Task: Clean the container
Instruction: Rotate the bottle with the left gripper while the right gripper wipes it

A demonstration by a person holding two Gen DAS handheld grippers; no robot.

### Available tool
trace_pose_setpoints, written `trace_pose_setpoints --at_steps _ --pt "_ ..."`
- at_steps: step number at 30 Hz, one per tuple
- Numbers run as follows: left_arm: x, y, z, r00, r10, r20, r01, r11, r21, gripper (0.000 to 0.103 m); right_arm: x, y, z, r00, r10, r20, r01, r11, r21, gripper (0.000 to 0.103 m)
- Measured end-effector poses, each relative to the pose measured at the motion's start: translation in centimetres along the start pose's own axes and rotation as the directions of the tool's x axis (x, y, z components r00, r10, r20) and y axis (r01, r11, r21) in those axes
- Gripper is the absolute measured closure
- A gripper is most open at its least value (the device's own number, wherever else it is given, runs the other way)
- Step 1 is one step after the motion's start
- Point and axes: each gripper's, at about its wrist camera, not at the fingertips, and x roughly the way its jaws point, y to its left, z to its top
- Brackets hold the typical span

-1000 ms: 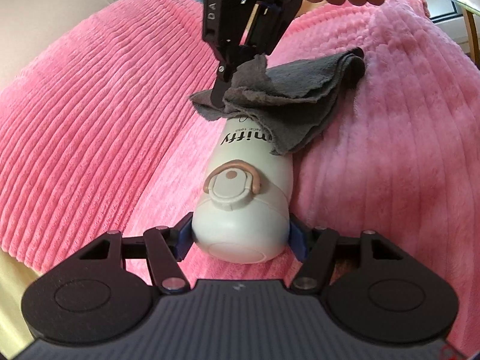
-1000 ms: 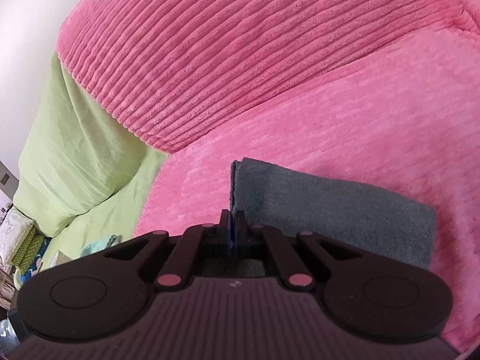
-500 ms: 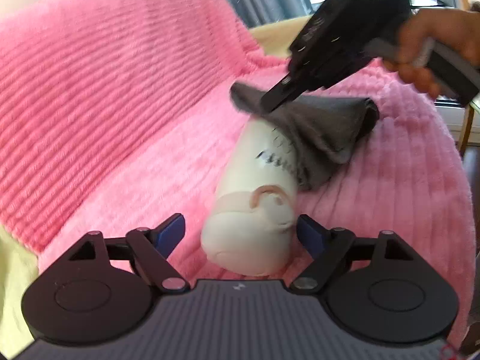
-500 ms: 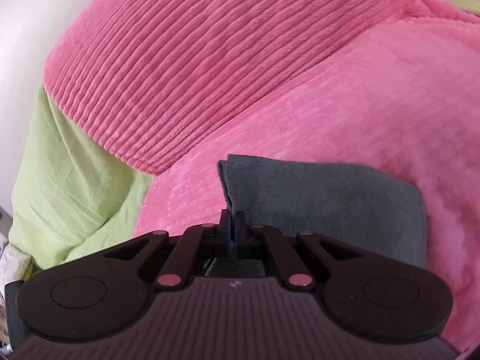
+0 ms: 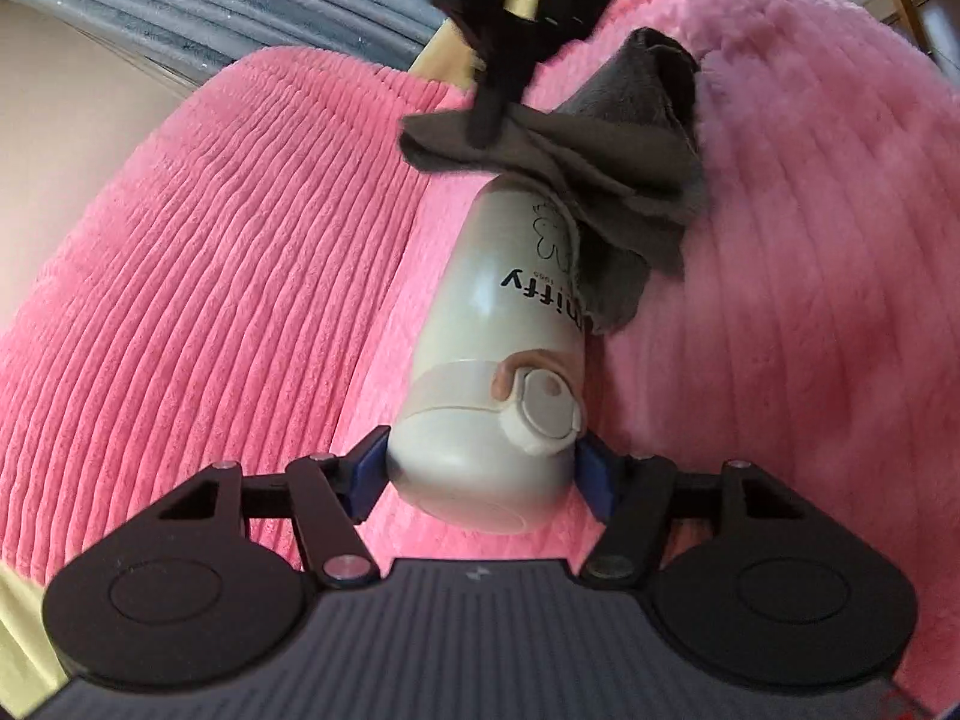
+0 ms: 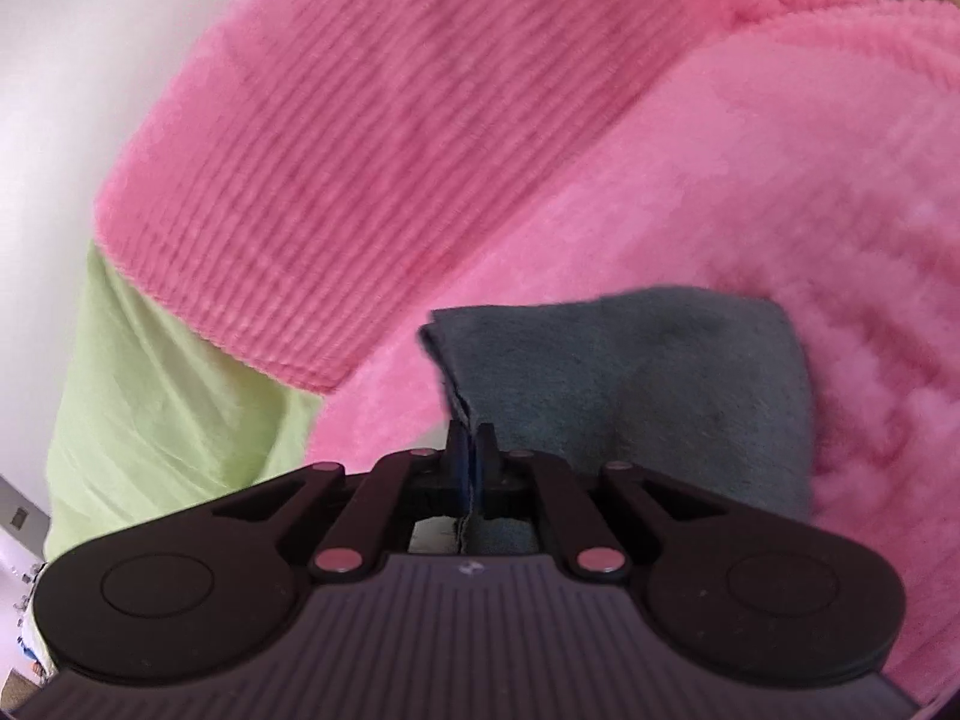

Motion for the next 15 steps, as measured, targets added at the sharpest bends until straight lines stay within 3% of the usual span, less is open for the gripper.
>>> trace_pose_setpoints --at_steps 2,15 --pt "-0.2 -0.4 0.0 1.000 0.012 0.001 -0.012 1.000 0.006 0.037 -0.3 0.4 -0.1 1.000 0.020 0.013 -0.021 1.000 0.002 0.101" --pt "-0.9 -1.1 0.0 0.999 0.023 -0.026 -0.022 1.000 0.019 0.037 5.7 0.8 -1.4 0.977 0.163 -0.134 -0.155 0.986 0.068 0.103"
